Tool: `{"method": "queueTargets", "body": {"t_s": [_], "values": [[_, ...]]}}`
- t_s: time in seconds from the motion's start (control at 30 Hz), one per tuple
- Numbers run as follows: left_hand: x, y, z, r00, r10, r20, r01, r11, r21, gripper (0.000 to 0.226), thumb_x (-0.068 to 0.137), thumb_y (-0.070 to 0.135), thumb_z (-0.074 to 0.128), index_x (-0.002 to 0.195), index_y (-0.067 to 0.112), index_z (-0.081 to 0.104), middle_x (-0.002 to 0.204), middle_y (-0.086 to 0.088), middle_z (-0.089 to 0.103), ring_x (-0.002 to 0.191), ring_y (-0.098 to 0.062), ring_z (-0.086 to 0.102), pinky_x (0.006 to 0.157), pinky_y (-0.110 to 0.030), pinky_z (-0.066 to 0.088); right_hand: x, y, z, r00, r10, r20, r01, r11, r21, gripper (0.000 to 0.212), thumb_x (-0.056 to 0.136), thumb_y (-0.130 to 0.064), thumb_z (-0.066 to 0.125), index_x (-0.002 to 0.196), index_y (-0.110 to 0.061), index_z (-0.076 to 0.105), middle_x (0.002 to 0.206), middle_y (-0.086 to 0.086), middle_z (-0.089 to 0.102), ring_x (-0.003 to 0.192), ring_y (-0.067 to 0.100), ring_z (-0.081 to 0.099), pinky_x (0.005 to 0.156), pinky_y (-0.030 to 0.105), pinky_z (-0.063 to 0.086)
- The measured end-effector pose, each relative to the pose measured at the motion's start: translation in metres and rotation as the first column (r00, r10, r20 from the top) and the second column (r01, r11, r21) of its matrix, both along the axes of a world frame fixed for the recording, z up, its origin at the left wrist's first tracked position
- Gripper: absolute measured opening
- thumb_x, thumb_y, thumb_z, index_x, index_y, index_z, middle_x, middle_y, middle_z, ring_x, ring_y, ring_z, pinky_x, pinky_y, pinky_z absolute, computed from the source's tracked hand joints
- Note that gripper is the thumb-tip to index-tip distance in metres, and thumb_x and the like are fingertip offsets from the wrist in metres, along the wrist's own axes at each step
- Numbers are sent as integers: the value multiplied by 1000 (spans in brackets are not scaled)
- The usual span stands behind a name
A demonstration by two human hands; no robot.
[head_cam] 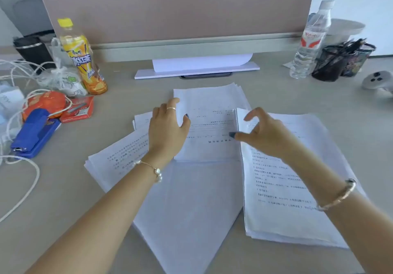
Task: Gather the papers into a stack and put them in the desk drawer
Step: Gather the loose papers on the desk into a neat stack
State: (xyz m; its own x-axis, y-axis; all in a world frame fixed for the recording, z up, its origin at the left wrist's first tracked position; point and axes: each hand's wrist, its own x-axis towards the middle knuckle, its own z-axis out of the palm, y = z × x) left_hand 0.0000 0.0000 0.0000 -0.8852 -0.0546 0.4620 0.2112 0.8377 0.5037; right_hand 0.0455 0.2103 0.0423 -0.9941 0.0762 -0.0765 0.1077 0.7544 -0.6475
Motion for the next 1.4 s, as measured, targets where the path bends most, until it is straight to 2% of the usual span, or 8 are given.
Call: {"method": "queueTargets", "body": {"t_s": [0.13, 0.37, 0.57, 0.7, 0.87, 1.07, 1.17, 1.4], "values": [[-6, -5, -7, 994, 101, 39, -101, 995, -12, 42, 88, 30, 52, 126, 11, 47, 105, -12, 66, 107, -33, 47, 81, -43, 46, -10, -12, -14, 987, -46, 156, -7, 947, 321, 66, 71, -54, 65, 118, -17, 36, 86, 3, 55, 85, 28, 54, 70, 35, 42], [-8, -3, -11, 961, 85, 264, -80, 996, -30, 49, 86, 35, 57, 128, 12, 46, 95, -11, 66, 111, -33, 46, 85, -40, 40, -17, -26, -12, 986, -32, 162, -36, 916, 399, 42, 80, -29, 58, 104, -9, 31, 72, 2, 43, 79, 28, 46, 60, 30, 35], [-3, 0, 4, 936, -68, 344, -77, 917, 391, 48, 81, 4, 63, 126, 14, 49, 108, -7, 58, 97, -22, 57, 77, -32, 49, -16, -35, -11, 990, -27, 136, -42, 880, 474, 22, 85, -9, 52, 97, -7, 33, 108, 14, 58, 109, 33, 55, 70, 32, 36], [6, -2, 20, 937, -102, 334, -132, 780, 611, 50, 80, -3, 63, 125, 15, 50, 104, -1, 53, 91, -15, 54, 58, -16, 42, -18, -35, 5, 997, 22, 70, -45, 935, 351, 18, 86, -8, 48, 94, -4, 33, 78, 10, 45, 97, 36, 52, 68, 33, 35], [26, -10, 25, 901, -212, 379, -169, 633, 755, 60, 75, -4, 66, 128, 18, 47, 99, -17, 68, 92, -26, 65, 77, -33, 52, -27, -53, 23, 992, 95, -84, -76, 975, 207, 39, 85, -12, 49, 122, -2, 43, 110, 21, 60, 79, 30, 43, 66, 32, 36], [58, -23, 16, 888, -281, 365, -112, 636, 764, 52, 78, -5, 65, 122, 18, 52, 89, 1, 63, 76, 4, 62, 54, -5, 43, -35, -98, 19, 976, 124, -182, -126, 992, 0, 49, 82, -12, 48, 130, -10, 45, 96, 15, 64, 82, 30, 53, 58, 30, 36], [71, -28, 11, 883, -285, 373, -129, 615, 778, 56, 82, 9, 65, 132, 27, 45, 107, -3, 66, 102, -16, 62, 85, -25, 49, -28, -118, 5, 978, 158, -137, -174, 978, -115, 46, 85, -14, 49, 131, -11, 46, 99, 13, 69, 77, 24, 53, 63, 27, 41], [79, -36, 3, 896, -184, 404, -195, 655, 730, 65, 80, 14, 70, 135, 20, 37, 93, 2, 66, 84, -9, 60, 70, -21, 44, -17, -127, -25, 989, 140, 34, -102, 849, -519, 33, 91, -24, 45, 119, -14, 58, 101, 7, 68, 89, 25, 69, 92, 44, 53]]}}
